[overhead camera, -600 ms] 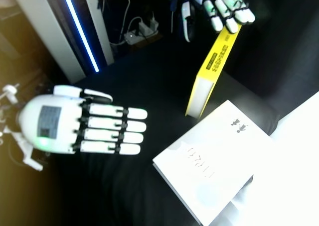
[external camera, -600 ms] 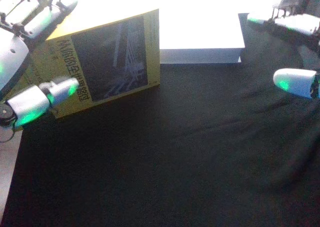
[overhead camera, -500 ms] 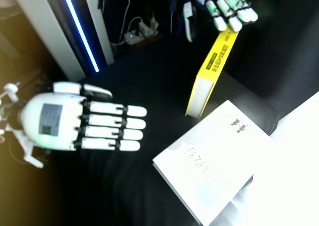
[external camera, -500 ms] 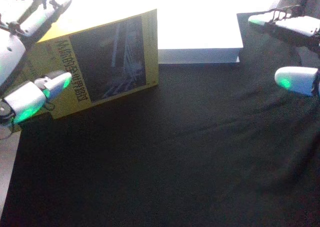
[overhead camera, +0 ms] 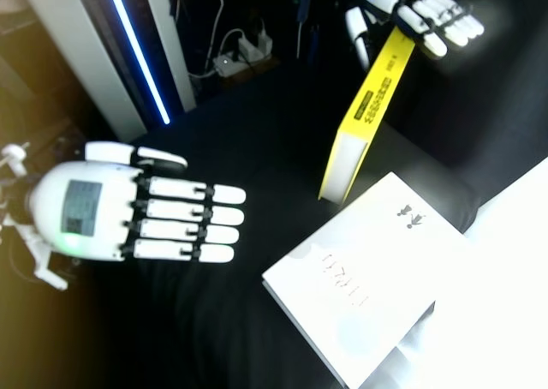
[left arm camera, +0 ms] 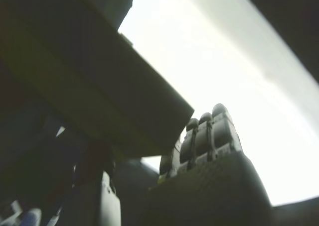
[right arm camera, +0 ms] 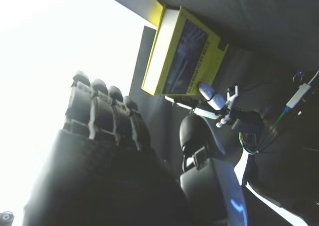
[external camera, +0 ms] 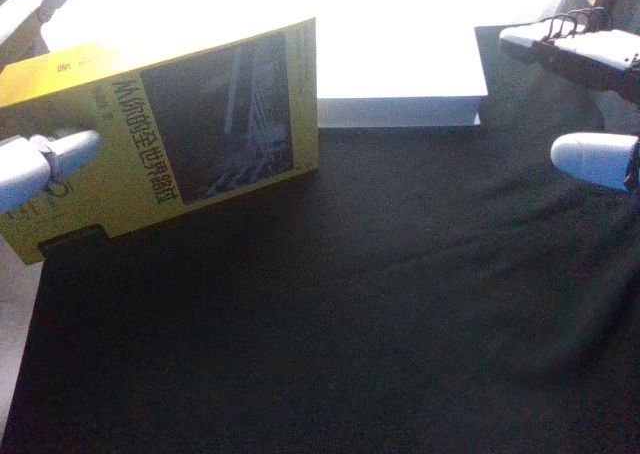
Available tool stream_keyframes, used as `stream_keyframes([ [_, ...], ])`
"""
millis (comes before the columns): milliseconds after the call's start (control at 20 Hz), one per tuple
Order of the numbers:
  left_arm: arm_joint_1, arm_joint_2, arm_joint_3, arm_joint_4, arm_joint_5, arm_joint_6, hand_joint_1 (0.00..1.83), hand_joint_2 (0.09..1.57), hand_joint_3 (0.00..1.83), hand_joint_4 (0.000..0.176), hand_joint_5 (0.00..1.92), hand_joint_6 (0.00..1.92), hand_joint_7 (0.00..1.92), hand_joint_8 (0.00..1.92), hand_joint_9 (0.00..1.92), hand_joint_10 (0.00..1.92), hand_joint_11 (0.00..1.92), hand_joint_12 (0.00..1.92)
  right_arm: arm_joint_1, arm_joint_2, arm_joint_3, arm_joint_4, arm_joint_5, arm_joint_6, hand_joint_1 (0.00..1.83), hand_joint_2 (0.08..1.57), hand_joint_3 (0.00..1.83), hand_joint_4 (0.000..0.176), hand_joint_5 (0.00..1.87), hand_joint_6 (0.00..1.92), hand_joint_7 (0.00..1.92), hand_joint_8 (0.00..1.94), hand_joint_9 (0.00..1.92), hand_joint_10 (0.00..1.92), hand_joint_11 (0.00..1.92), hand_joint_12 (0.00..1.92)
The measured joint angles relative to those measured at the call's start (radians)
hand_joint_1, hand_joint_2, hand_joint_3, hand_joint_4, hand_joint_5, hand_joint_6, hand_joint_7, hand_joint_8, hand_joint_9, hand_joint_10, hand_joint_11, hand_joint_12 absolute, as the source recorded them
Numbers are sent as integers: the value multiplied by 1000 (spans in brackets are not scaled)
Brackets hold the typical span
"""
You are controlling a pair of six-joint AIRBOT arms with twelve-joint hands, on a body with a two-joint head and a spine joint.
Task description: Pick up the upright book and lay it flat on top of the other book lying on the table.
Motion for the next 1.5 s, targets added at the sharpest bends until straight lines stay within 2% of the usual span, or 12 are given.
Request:
stream_keyframes([
  [50,2,-10,9,-12,1,0,468,1148,0,157,0,0,0,0,0,0,5,3,-1,0,-2,-1,0,0,280,1405,15,0,0,0,0,0,0,0,0,0],
  [100,2,-16,12,-28,9,0,458,1131,26,162,0,0,13,34,23,53,0,470,-6,0,-2,-2,2,0,284,1406,15,0,0,0,0,0,0,0,0,0],
  [150,9,-19,14,-35,13,0,554,1158,24,97,127,44,232,296,145,635,0,1418,-10,0,-2,0,-1,0,293,1402,11,0,0,0,0,0,0,0,0,0],
  [200,13,-22,14,-42,20,0,577,1176,11,41,214,61,279,536,193,1024,83,1763,-11,0,-2,-1,-1,0,281,1405,11,0,0,0,0,0,0,0,0,0],
  [250,14,-25,15,-48,23,0,648,1211,9,0,382,123,434,687,396,1191,318,1768,-11,0,-2,-1,-2,0,300,1405,9,0,0,0,0,0,0,0,0,0],
  [300,14,-32,24,-48,13,-4,695,1222,4,0,501,163,505,890,527,1323,497,1781,-11,1,-4,-1,0,0,290,1407,9,0,0,0,0,0,0,0,0,0],
  [350,14,-32,24,-47,3,-5,841,1286,1,43,608,1229,478,1199,500,1584,539,1893,-11,1,-6,-2,0,0,320,1410,9,0,0,0,0,0,0,0,0,0],
  [400,15,-32,24,-48,-2,-8,919,1304,0,0,627,1465,534,1615,664,1854,812,1915,-11,1,-6,-3,0,0,324,1406,7,0,0,0,0,0,0,0,0,0],
  [550,21,-33,24,-45,-11,-20,1041,1232,0,0,968,1897,1218,1919,1378,1920,1436,1921,-11,1,-6,-2,0,0,364,1399,2,0,0,0,0,0,0,0,0,0],
  [700,31,-34,24,-36,-39,-49,1113,1281,8,0,1185,1921,1399,1921,1541,1921,1575,1921,-16,1,-6,-2,3,0,366,1388,0,0,0,0,0,0,0,0,0,0],
  [1050,171,42,-82,86,-167,-184,1148,1279,0,0,1086,1921,1300,1921,1476,1921,1505,1921,-18,1,-6,0,0,3,253,1400,3,0,0,0,0,0,0,0,0,0],
  [1500,183,68,-106,222,-305,-220,1311,1244,0,0,1128,1921,1371,1921,1537,1921,1571,1921,-11,4,-5,15,52,4,558,1355,0,0,0,0,0,0,0,0,0,0],
])
